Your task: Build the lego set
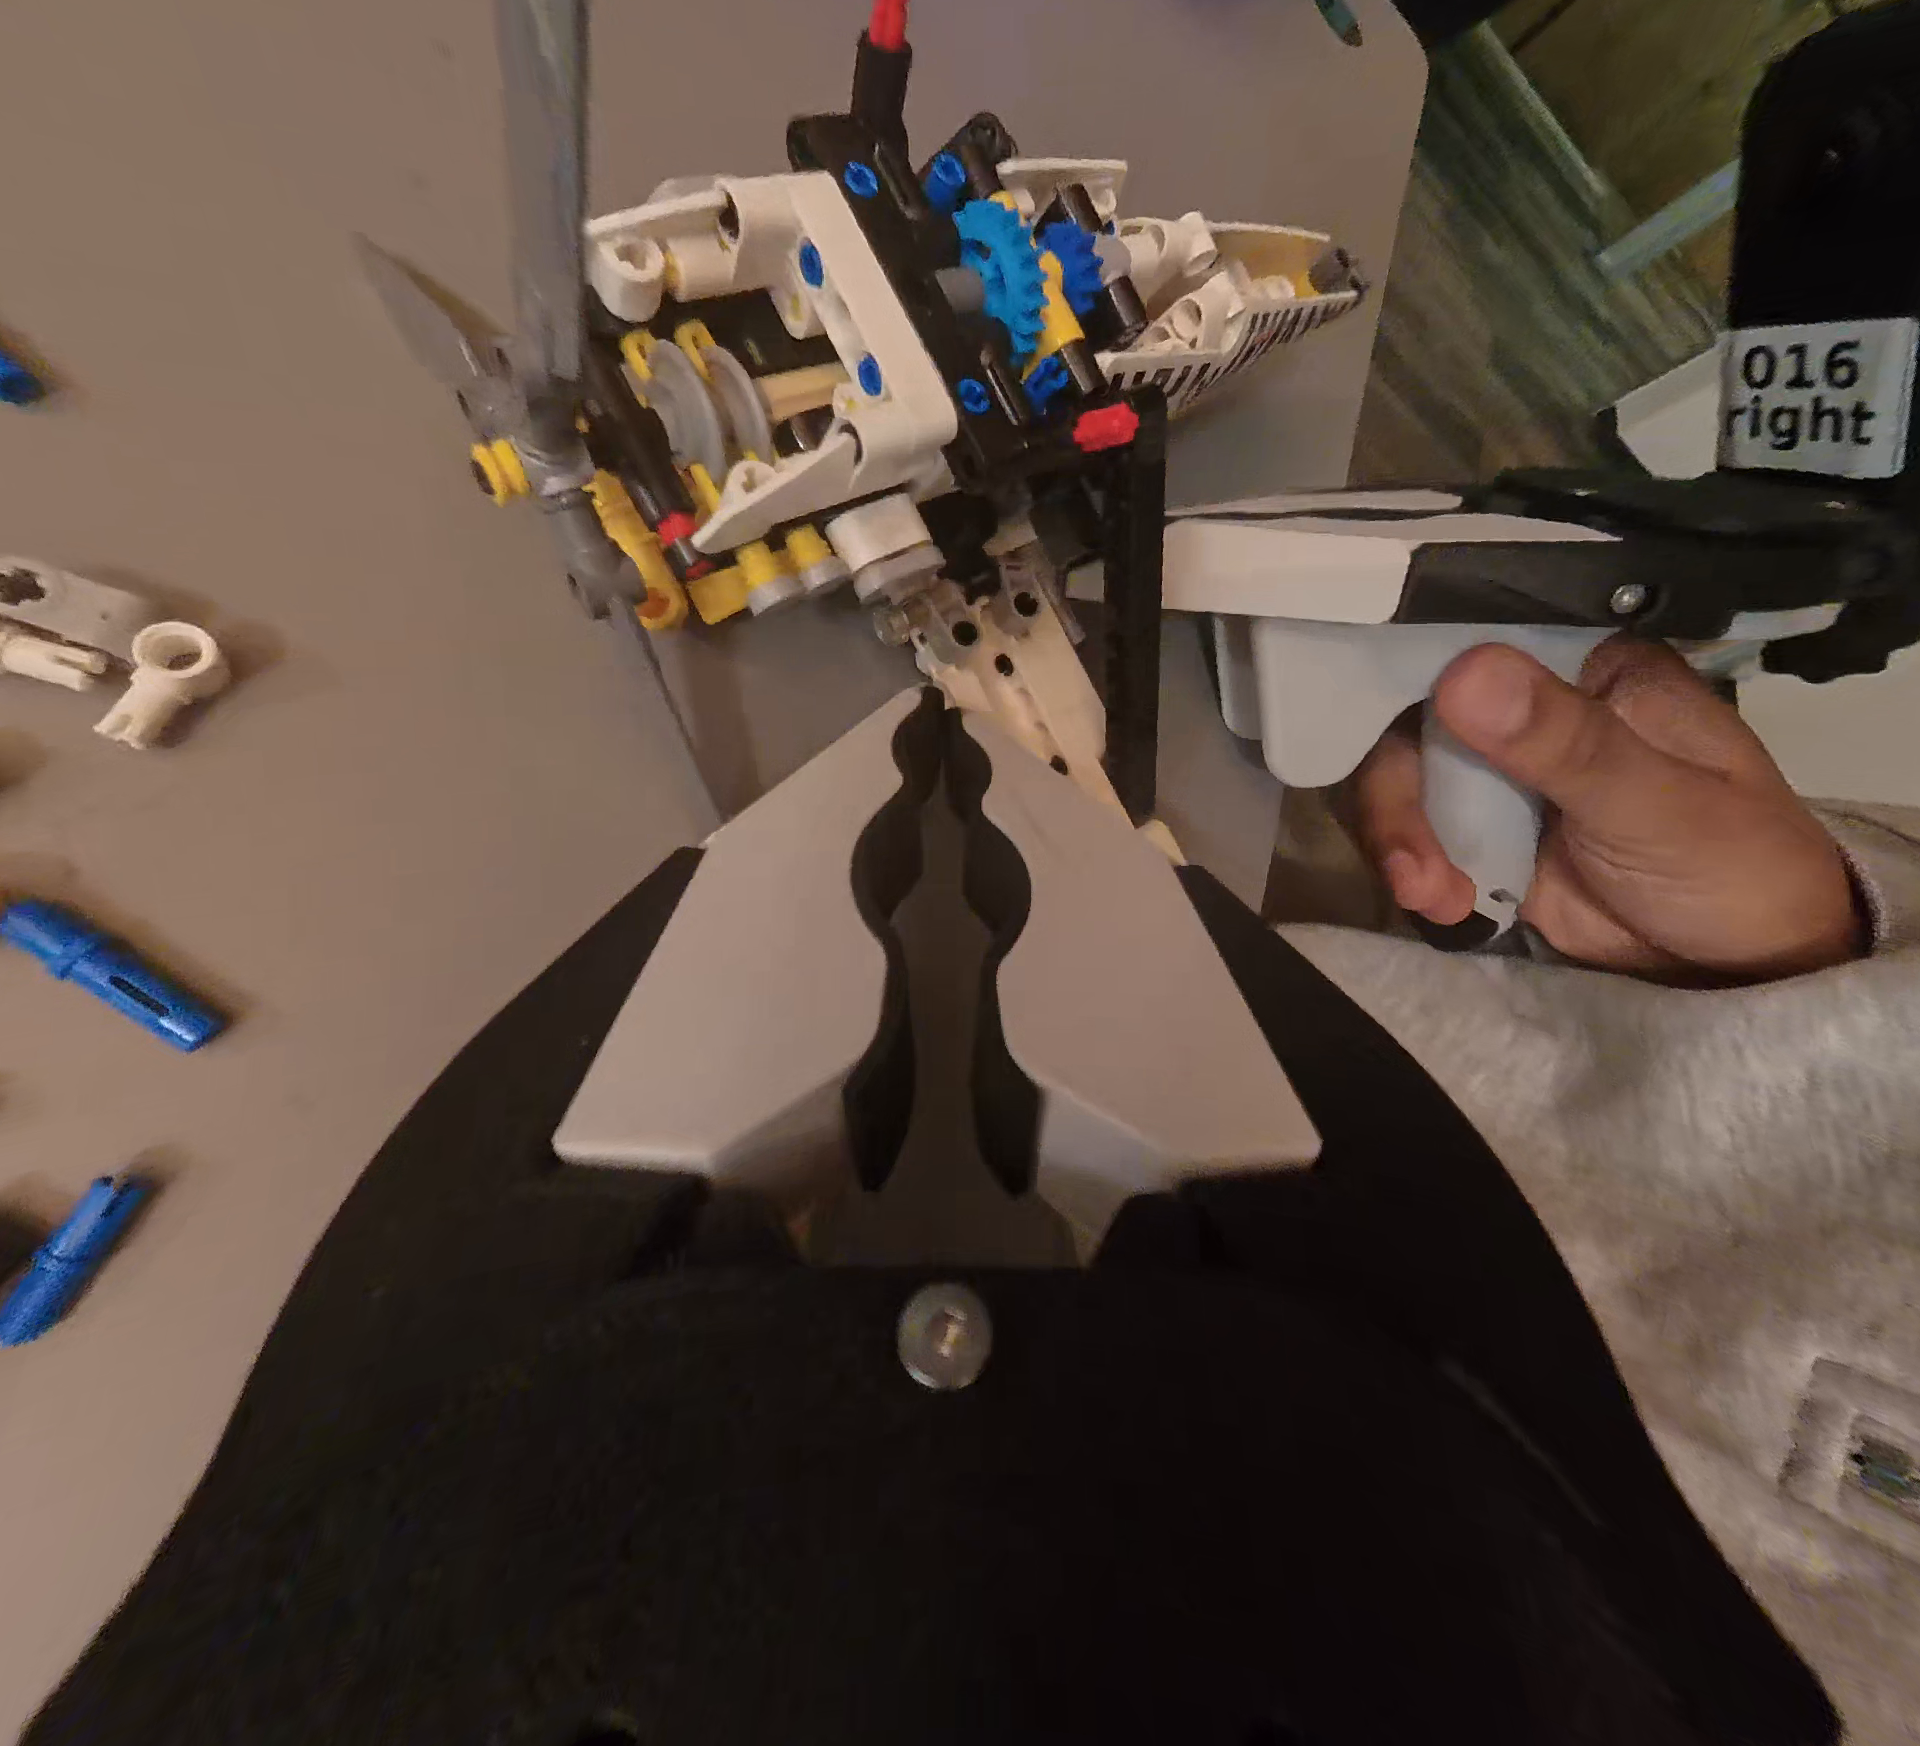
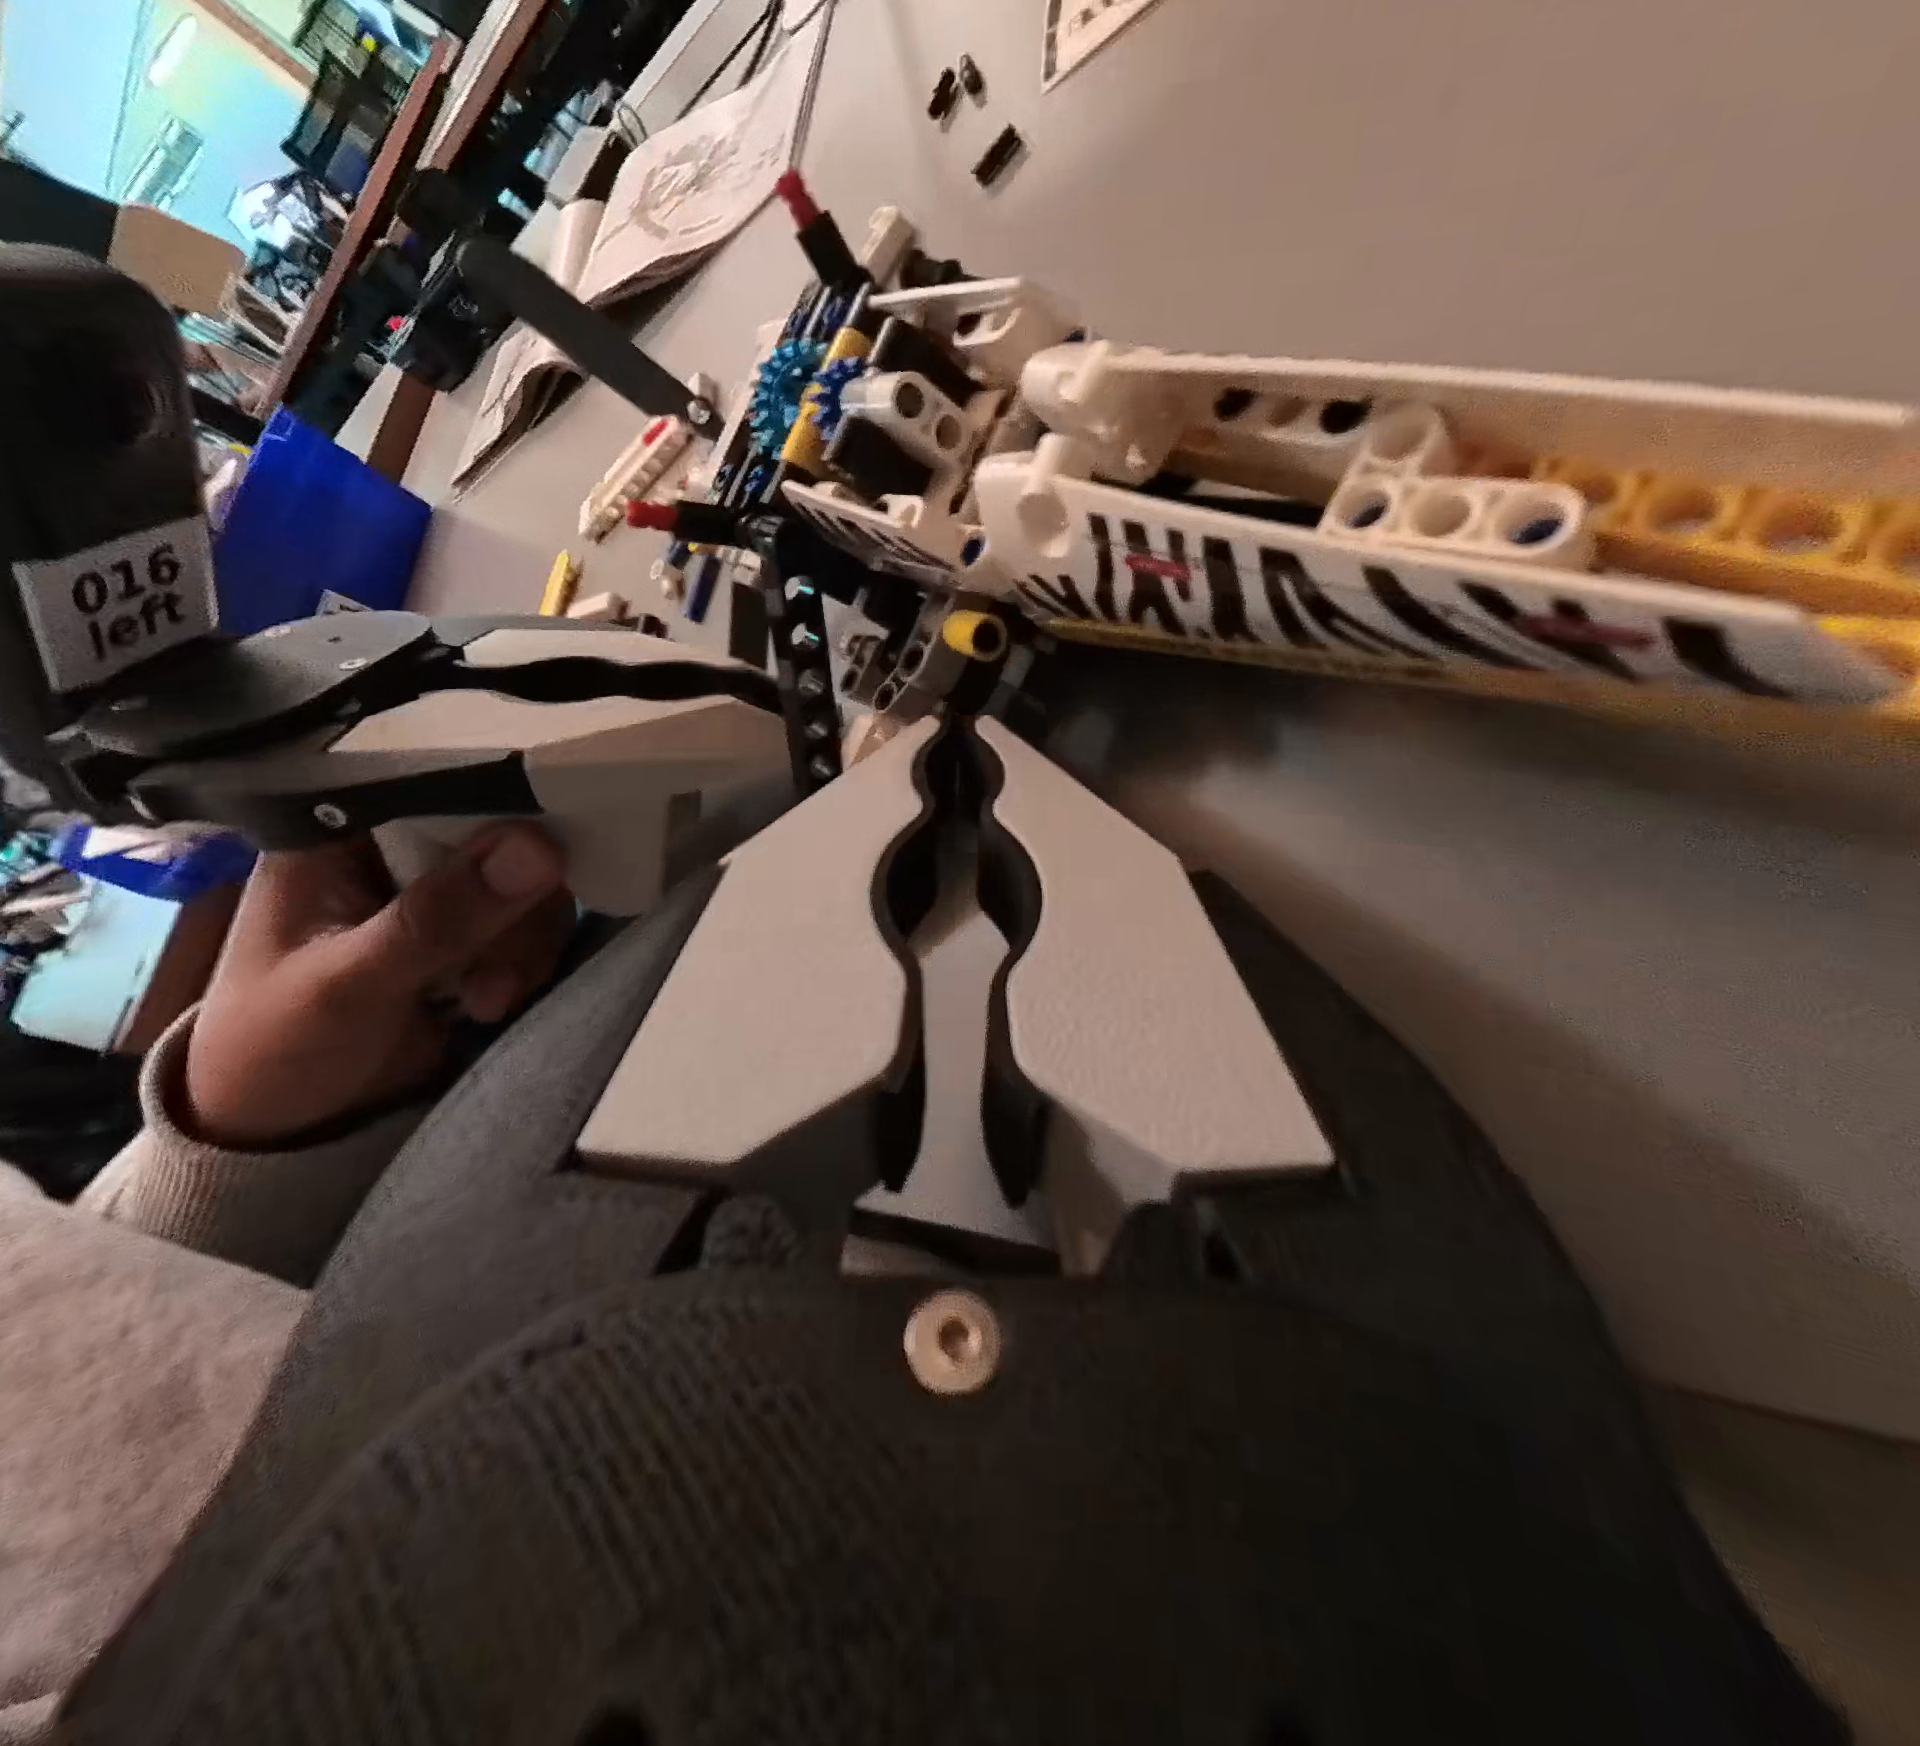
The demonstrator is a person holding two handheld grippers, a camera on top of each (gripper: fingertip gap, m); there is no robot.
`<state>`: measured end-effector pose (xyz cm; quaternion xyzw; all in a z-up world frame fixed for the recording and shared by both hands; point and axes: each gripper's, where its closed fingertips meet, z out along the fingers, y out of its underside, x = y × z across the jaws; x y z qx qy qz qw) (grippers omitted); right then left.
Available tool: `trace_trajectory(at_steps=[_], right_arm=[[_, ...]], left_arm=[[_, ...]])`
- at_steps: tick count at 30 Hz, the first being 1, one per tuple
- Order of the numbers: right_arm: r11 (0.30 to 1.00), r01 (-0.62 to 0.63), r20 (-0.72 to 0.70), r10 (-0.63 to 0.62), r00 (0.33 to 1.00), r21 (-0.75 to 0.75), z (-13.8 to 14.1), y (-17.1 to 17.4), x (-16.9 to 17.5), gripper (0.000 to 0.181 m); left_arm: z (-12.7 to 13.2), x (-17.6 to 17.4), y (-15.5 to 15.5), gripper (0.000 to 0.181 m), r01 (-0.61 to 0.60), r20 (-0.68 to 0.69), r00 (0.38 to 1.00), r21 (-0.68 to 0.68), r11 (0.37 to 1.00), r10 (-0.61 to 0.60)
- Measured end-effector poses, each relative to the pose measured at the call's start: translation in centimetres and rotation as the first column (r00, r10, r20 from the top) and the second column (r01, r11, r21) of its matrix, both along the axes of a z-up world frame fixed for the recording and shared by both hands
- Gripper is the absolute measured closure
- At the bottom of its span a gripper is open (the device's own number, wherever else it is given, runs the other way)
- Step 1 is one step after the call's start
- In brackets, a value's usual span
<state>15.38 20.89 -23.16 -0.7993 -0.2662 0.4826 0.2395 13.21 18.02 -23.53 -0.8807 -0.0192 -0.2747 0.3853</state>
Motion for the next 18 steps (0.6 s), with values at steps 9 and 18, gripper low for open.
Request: trace_trajectory(at_steps=[9, 18], right_arm=[[0.961, 0.077, -0.096, -0.106, 0.990, -0.265, 0.1, 0.8, -0.4, 0.181], [0.933, 0.117, -0.119, -0.166, 0.979, -0.341, 0.1, 2.2, -0.5, 0.181]], left_arm=[[0.2, -0.5, 1.8, 0.181, 0.009, -0.068, 0.998, 0.016, 1.000, -0.008], [0.0, 2.2, 1.9, 0.181, 0.135, -0.023, 0.991, 0.001, 0.991, -0.135]])
